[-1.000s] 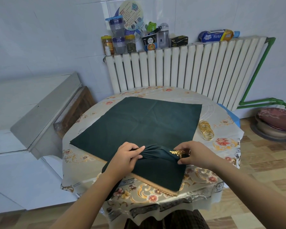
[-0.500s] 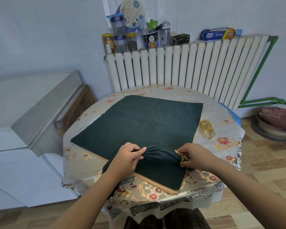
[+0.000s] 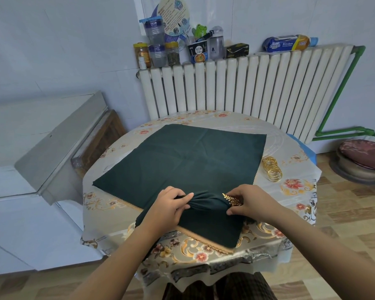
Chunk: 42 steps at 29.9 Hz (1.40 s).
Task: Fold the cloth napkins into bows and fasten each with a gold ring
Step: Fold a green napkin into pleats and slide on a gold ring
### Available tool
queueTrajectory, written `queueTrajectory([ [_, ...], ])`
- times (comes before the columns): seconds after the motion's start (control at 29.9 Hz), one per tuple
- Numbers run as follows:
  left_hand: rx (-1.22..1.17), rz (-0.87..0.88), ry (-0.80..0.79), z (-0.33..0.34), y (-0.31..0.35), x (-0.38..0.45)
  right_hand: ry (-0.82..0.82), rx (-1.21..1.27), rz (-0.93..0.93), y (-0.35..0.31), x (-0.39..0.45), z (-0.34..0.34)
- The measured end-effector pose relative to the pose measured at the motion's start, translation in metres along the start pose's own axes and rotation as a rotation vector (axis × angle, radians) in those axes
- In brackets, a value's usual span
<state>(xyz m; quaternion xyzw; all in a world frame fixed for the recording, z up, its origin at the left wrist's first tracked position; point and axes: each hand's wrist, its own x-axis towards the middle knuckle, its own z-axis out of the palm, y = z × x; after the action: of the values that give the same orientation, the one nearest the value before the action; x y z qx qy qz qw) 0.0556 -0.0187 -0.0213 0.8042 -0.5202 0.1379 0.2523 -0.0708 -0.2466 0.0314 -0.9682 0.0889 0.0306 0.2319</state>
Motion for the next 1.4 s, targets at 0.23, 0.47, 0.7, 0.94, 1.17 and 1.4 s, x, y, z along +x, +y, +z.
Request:
queueTrajectory([
  [0.23, 0.010, -0.023, -0.020, -0.003, 0.011, 0.007, 0.075, 0.062, 0.000, -0.019, 0.006, 0.007],
  [0.47, 0.065, -0.101, -0.016, -0.004, 0.020, 0.010, 0.191, -0.110, -0.042, -0.031, 0.006, 0.010],
  [0.7, 0.098, -0.091, -0.040, 0.003, 0.029, 0.009, 0.221, -0.379, -0.183, -0.039, 0.000, 0.016],
  [0.94, -0.162, -0.228, -0.024, 0.011, 0.024, 0.002, 0.126, 0.050, -0.045, -0.024, 0.007, 0.024],
  [1.17, 0.044, -0.386, -0.356, 0.006, 0.049, 0.026, 0.188, 0.038, 0.008, -0.017, 0.003, 0.038],
  [1.4, 0.016, -0.444, -0.456, 0.020, 0.062, 0.021, 0.217, 0.085, 0.074, -0.015, -0.005, 0.036],
])
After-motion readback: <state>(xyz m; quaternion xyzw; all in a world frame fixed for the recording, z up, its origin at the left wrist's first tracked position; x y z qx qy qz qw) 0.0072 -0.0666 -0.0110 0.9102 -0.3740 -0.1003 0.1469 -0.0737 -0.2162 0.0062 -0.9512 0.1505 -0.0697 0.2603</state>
